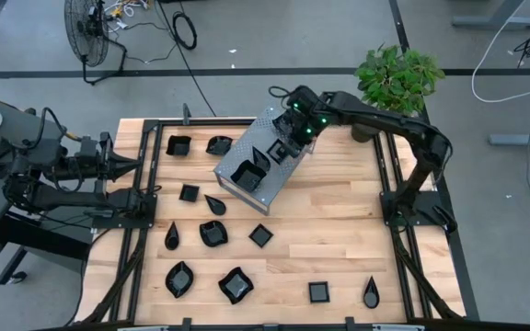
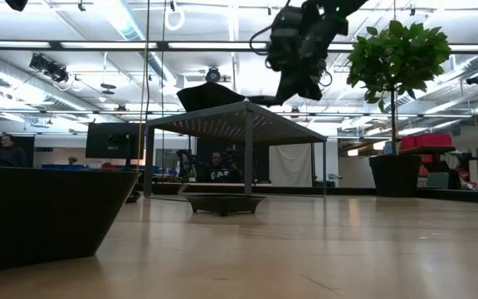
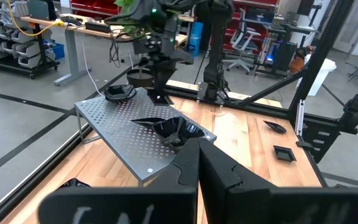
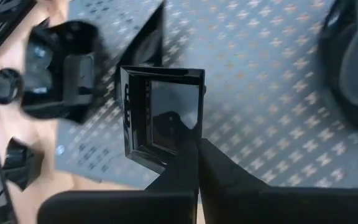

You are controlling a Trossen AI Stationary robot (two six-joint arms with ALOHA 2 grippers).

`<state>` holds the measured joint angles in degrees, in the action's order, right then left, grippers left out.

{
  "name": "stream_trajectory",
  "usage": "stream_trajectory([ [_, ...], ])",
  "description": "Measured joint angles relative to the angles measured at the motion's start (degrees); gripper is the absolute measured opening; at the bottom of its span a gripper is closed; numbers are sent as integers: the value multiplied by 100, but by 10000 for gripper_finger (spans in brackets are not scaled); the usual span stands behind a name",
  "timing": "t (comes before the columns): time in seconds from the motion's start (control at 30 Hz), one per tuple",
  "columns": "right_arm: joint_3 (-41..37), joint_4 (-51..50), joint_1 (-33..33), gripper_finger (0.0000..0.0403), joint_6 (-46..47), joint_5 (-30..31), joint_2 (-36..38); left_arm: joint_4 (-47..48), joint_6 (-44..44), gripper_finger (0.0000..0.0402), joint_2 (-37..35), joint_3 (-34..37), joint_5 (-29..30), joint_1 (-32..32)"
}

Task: Pick & Place Mini shaped plates
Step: Put the black square shape plate on the shelf

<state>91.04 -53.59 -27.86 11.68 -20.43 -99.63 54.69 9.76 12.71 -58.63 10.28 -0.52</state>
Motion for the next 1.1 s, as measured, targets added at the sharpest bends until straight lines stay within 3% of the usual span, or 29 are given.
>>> stream_trajectory([
  [1.1, 7, 634, -421, 0, -168, 8, -471, 0, 2, 5, 0, 0, 0, -2],
])
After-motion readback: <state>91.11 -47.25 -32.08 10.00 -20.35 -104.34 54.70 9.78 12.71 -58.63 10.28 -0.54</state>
